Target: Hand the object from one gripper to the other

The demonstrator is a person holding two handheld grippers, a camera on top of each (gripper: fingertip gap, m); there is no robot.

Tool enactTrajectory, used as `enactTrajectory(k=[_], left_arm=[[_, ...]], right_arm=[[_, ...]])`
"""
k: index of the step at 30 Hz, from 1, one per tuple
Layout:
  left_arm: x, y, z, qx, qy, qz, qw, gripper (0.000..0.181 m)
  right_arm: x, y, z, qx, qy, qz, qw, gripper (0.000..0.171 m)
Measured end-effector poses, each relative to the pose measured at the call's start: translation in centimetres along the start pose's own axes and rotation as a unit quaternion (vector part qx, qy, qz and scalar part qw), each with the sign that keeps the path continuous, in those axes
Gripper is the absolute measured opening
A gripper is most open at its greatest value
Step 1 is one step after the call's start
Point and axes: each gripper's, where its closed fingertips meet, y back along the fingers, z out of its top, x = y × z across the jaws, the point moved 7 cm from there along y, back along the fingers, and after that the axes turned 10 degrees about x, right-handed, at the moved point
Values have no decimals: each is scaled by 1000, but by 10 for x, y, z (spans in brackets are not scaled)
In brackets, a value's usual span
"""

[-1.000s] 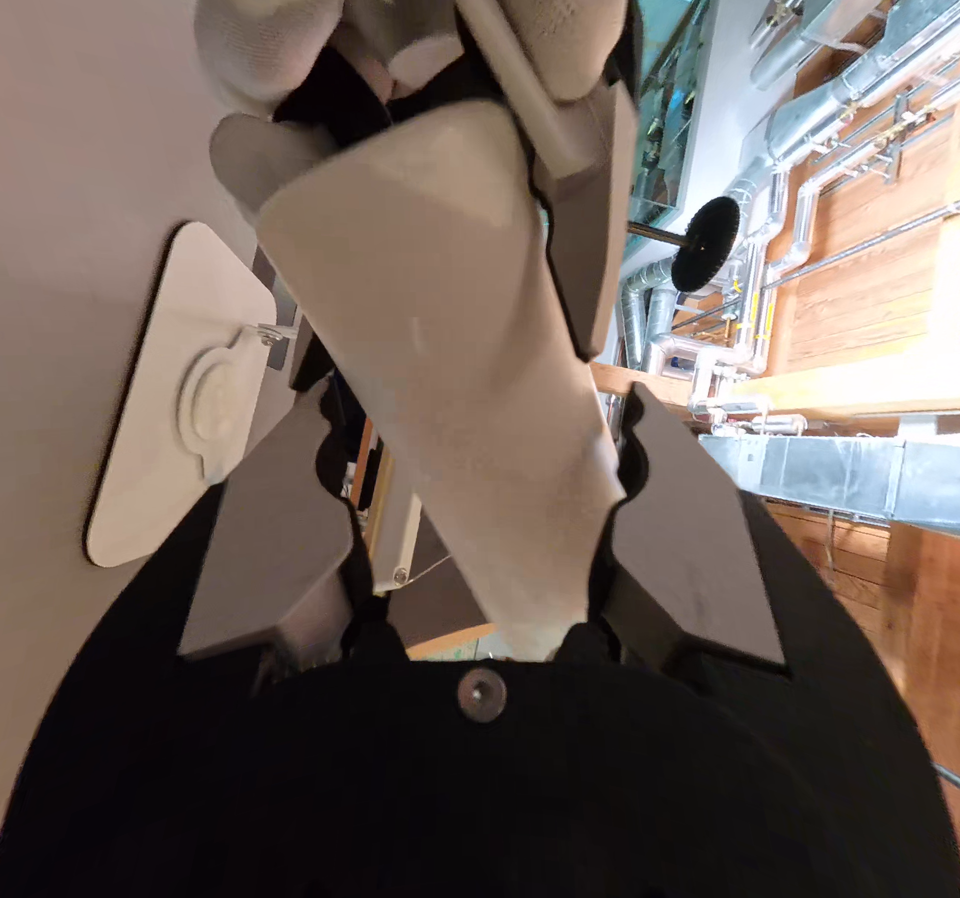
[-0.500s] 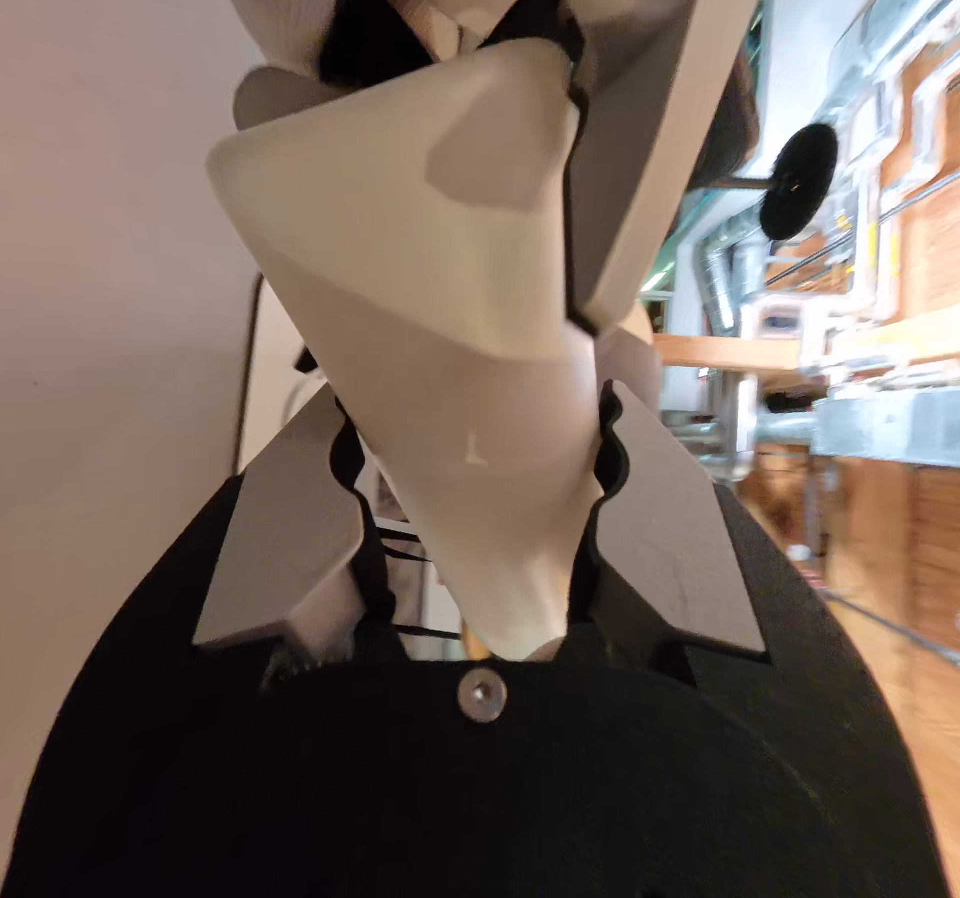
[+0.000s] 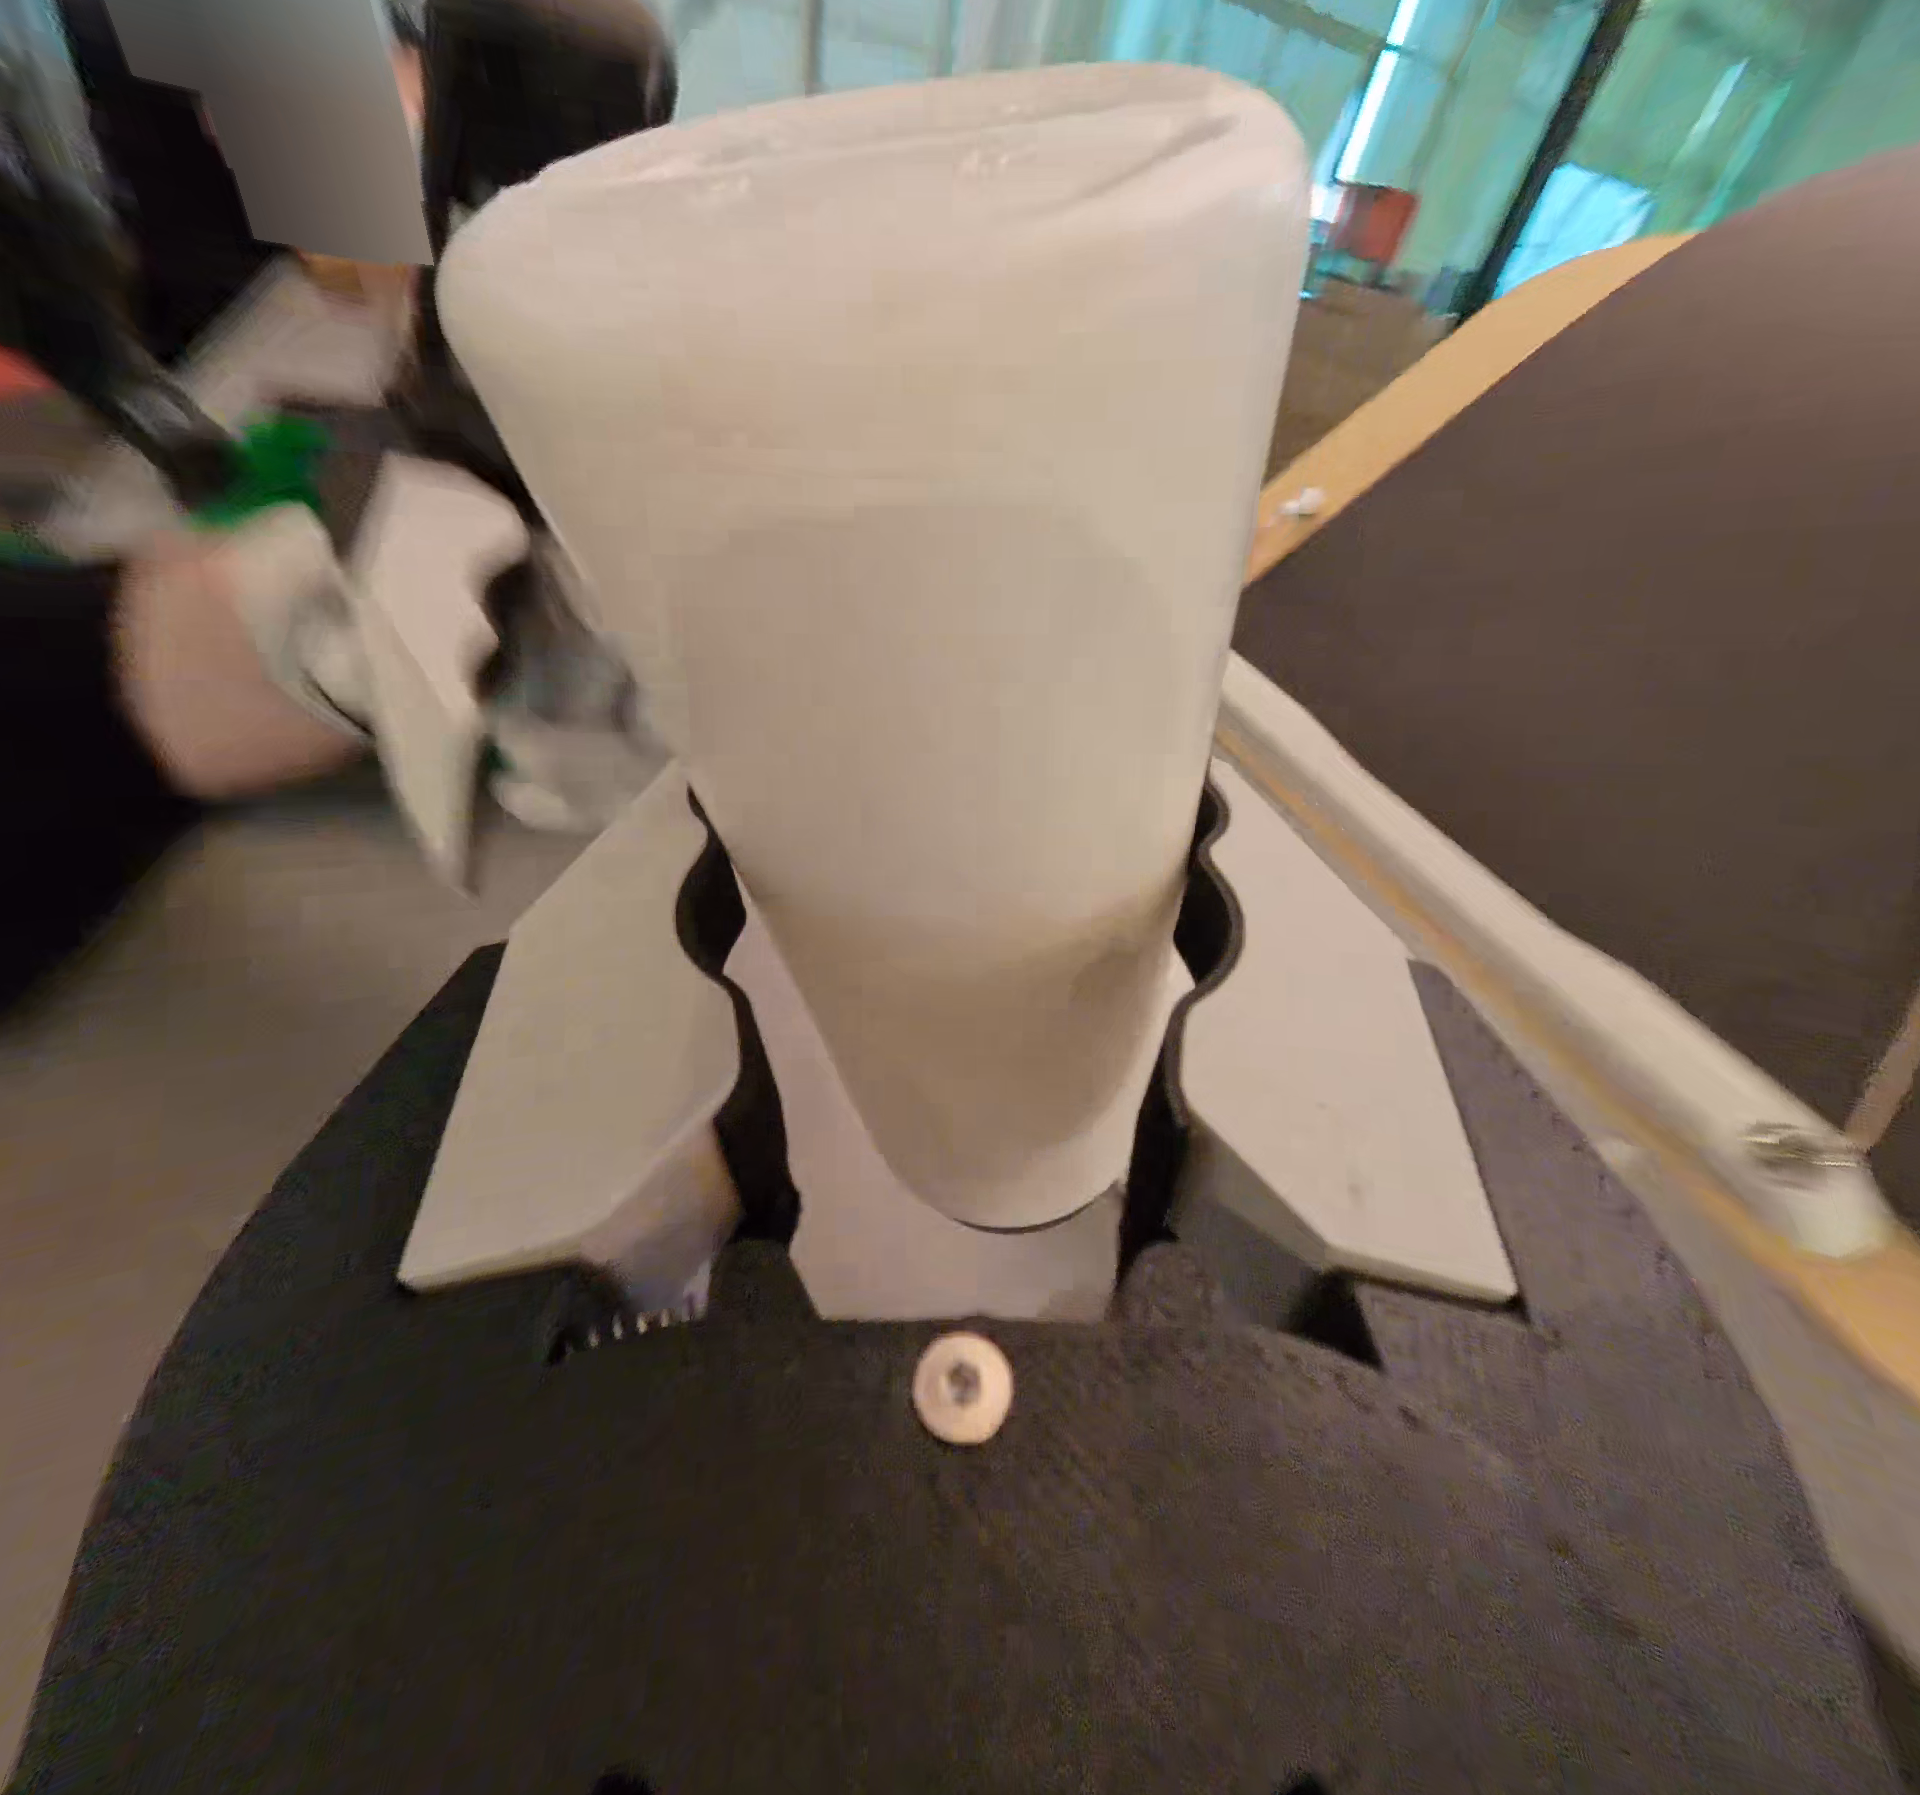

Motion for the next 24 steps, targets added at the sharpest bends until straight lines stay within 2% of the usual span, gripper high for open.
enactTrajectory(k=[3,7,10,15,20,24], left_arm=[[1,-17,-11,31,-39,42,998,119],[-6,-41,-24,76,-42,39,995,117],[-12,-51,-31,94,-42,15,995,92],[-14,-54,-29,67,-24,3,997,89],[-14,-57,-33,73,-21,0,997,88],[-19,-55,-29,54,11,-52,997,88]], right_arm=[[2,2,5,-58,-88,85,991,84],[11,1,13,-103,-126,128,978,85],[22,-5,14,-96,-113,144,978,84],[20,-4,15,-103,-126,146,976,84],[23,-6,14,-96,-117,136,979,85],[24,-7,13,-77,-90,114,986,85]])
